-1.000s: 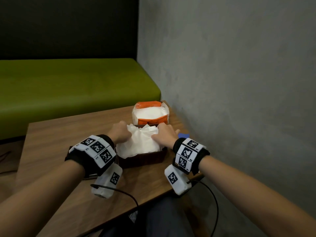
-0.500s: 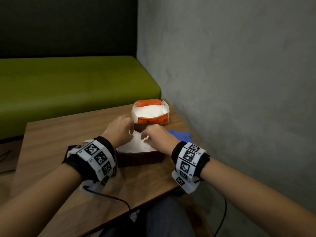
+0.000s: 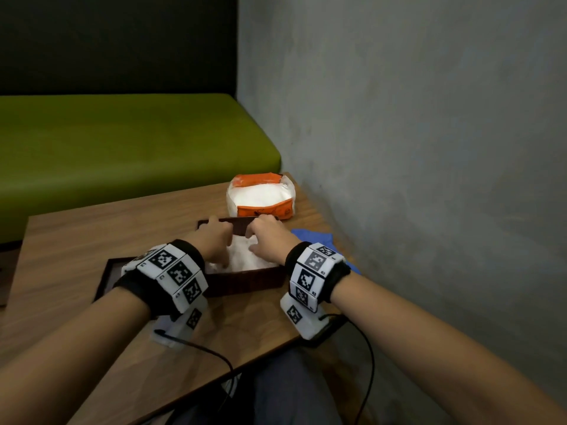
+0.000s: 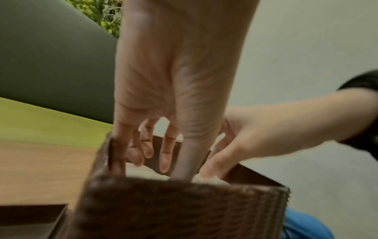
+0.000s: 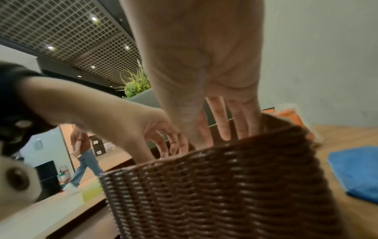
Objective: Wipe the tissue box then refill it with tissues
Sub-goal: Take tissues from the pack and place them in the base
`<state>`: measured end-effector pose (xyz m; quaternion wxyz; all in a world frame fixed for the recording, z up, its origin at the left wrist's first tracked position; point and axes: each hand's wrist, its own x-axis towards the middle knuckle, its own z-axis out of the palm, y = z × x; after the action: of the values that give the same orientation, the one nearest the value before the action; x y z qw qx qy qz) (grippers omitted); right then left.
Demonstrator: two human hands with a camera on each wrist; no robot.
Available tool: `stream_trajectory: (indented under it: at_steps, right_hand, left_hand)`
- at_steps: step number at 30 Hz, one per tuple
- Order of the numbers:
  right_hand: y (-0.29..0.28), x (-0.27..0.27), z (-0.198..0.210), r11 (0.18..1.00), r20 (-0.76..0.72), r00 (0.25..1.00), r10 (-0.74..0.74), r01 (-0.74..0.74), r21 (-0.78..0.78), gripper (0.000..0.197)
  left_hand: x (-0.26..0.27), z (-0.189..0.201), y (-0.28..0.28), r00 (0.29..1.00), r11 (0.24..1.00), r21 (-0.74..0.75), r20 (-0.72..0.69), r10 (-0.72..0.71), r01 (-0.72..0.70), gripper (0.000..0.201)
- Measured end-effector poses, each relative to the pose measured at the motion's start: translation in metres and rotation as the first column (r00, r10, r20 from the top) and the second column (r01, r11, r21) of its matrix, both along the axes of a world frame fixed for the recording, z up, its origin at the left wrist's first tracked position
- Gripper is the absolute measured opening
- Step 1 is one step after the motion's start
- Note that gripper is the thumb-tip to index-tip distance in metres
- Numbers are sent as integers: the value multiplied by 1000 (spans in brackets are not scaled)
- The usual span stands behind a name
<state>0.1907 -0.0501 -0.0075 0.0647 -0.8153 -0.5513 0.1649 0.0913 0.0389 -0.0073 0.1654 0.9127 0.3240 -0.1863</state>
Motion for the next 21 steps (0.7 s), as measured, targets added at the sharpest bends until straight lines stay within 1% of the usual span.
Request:
stream_trajectory:
  at_steps: [2,3,4,5,6,7,8,9,10,11,12,14,16,18,20,21]
  right_hand:
    - [0,-4,-3,997,36,999,-3,6,-82,28]
    - [-1,-4,-4,991,32,999,4,0,-132,27]
    - [-1,-2,-2,989,8,1000,5,-4,-147,26]
    - [-2,4,4,992,-56,998,-25,18,-125,22]
    - [-1,13,13,996,-137,988,-74,65,-66,16]
    - [2,26,24,990,-193,972,-133,138,14,13]
    - [7,42,33,969,-203,959,-198,222,107,15]
    - [12,59,40,940,-178,949,-261,292,175,18]
    - [18,74,42,919,-134,939,-316,338,202,19]
    - [25,86,42,910,-89,930,-358,368,192,20]
    - [33,95,39,910,-51,924,-379,382,161,20]
    - [51,109,27,926,-11,930,-367,367,90,19]
    - [64,117,15,947,48,946,-320,317,56,19]
    - [76,121,3,963,112,957,-269,265,47,20]
    - [85,120,-7,973,193,954,-230,232,17,23]
    - [88,120,-13,973,219,949,-225,230,2,27]
  left_hand:
    - [2,3,-4,998,999,29,-66,-12,14,48]
    - [4,1,-8,996,999,35,-85,-35,38,46]
    - [6,0,-10,994,998,33,-91,-55,58,44]
    - [8,2,-11,994,997,23,-80,-68,70,41]
    - [12,7,-7,996,997,12,-43,-75,76,37]
    - [17,15,1,997,997,12,24,-75,75,34]
    - [23,24,13,992,998,23,112,-61,59,33]
    - [30,33,26,980,999,42,194,-37,30,35]
    - [39,42,38,967,998,61,256,-12,-4,41]
    - [48,48,48,959,997,76,283,7,-30,51]
    - [58,50,56,962,995,91,272,21,-47,62]
    - [75,45,68,983,994,93,177,48,-65,85]
    - [88,30,77,990,996,36,120,76,-81,107]
    - [98,13,82,995,998,-11,80,66,-65,118]
    - [104,1,83,999,999,2,35,41,-41,121]
    - [105,-2,83,998,999,14,35,44,-44,122]
